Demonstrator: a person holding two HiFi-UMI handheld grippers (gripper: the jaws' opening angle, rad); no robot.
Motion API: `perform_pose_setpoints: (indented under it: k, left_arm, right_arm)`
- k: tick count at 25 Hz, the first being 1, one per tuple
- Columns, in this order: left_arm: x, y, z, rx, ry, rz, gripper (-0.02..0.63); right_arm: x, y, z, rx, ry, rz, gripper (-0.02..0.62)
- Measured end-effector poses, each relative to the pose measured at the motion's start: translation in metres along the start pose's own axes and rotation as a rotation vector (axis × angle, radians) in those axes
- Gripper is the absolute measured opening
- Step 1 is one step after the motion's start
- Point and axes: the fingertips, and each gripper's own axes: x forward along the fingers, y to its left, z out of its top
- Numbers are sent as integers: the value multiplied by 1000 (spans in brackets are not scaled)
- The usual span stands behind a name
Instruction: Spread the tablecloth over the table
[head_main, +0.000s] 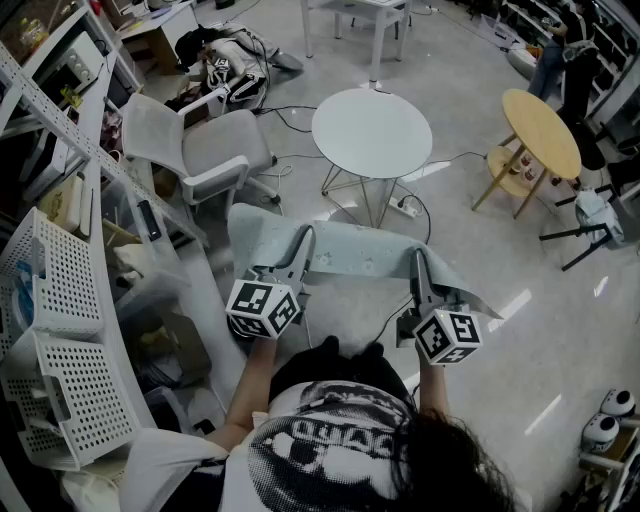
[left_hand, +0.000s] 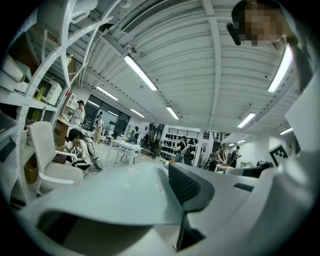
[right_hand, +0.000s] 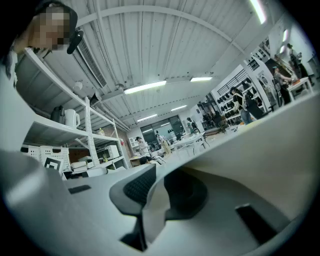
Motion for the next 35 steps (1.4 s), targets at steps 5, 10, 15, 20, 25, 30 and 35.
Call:
perform_pose_setpoints:
  k: [5,10,15,20,25,30,35]
  left_arm:
    - [4,-12,1,12,-6,35,100]
    - [11,-29,-2,15,-5,55,100]
    - [24,-53,-9,-2,7,61,100]
    - [37,-74,-13,-12,2,65,100]
    - [49,-87,-13,-25,-4,65,100]
    - [64,-91,-4,-17,0,79,101]
    - [88,-83,3,19,2,79,101]
  right_arm:
    - [0,-11,6,18,20,48,51]
    - [-6,-29,13,35,26,76,52]
    - [-17,-53,21,55,26,88,52]
    - [-25,-76,31,66,10,119,51]
    - [-25,-93,42,69,-9,141,51]
    - [-13,-104,51,97,-16,165,49]
    - [11,-114,55,120,-7,174,49]
